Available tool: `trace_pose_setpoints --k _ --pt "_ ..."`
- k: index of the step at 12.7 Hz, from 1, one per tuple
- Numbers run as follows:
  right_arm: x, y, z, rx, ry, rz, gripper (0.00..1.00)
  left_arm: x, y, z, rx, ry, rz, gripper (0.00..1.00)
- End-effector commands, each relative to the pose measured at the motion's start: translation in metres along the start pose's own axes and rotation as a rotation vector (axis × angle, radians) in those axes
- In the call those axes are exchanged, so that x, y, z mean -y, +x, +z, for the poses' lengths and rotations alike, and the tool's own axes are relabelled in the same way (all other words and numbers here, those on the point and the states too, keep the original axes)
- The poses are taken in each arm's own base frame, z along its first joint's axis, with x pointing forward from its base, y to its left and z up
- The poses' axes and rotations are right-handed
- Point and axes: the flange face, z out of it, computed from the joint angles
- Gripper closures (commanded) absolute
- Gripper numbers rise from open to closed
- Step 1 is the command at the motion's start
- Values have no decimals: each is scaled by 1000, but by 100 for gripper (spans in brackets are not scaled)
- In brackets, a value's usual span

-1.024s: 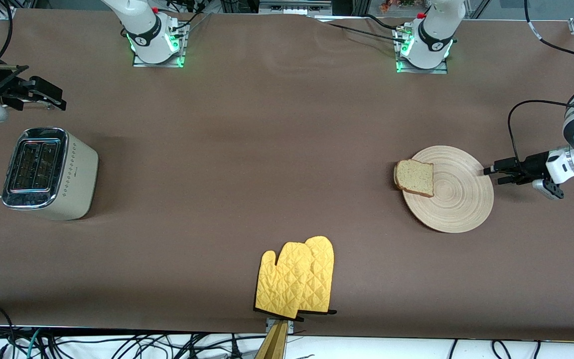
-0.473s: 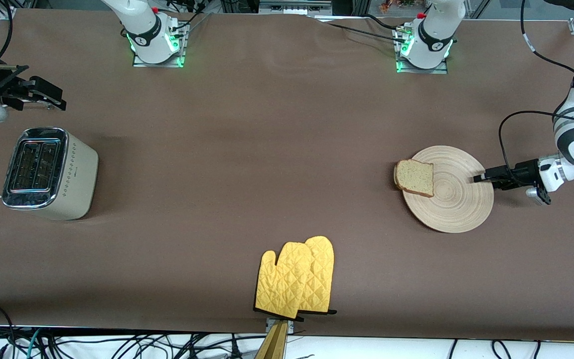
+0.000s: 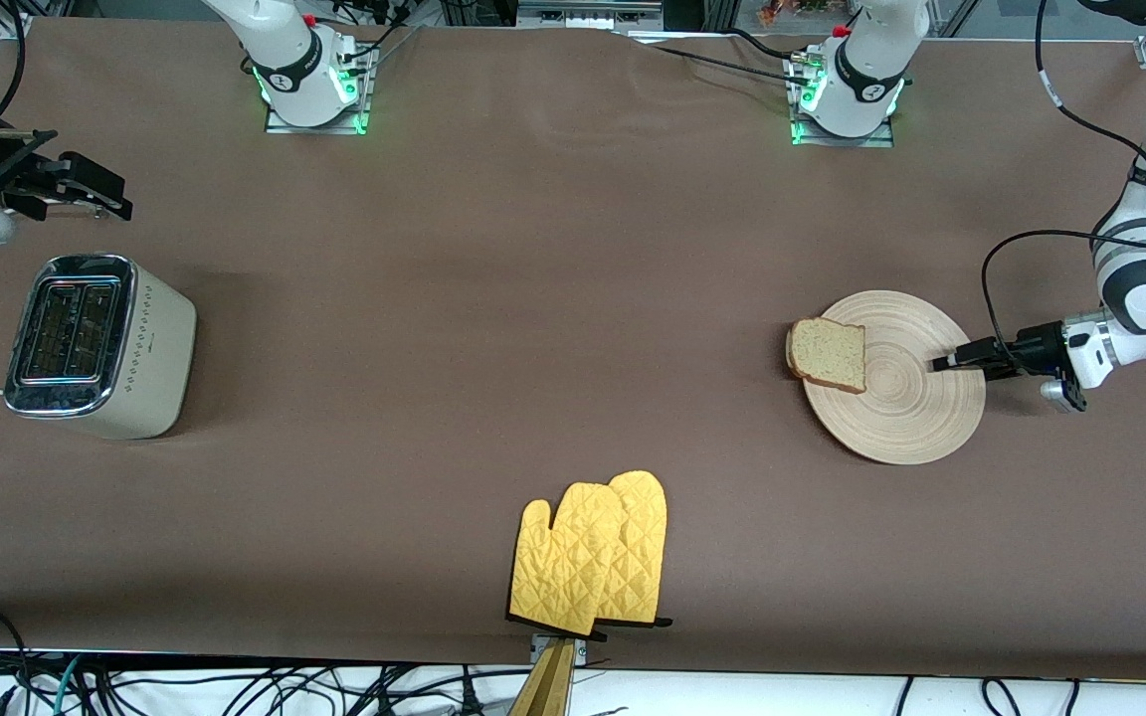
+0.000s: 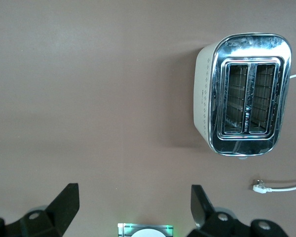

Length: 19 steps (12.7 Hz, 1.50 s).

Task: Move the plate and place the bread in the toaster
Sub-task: 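Slide the wooden plate with the left gripper toward the toaster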

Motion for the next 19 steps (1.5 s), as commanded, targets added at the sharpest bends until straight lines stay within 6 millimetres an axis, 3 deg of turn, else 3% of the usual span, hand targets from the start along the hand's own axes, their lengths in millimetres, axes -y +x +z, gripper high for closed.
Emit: trace_pose_setpoints --k 1,3,6,12,19 --pt "0 -1 -6 0 -5 -5 0 3 0 12 -1 -41 -25 64" --pt "0 -1 -6 0 -5 -5 0 5 -10 24 18 -56 -42 71" --pt "0 -1 -6 1 -5 -5 0 -8 -7 36 37 -75 -26 100" --pt "1 -1 -6 0 -5 -6 0 -39 3 36 104 -181 -10 100" --pt "0 -1 -6 0 -5 -5 0 -93 36 9 134 -406 -66 100"
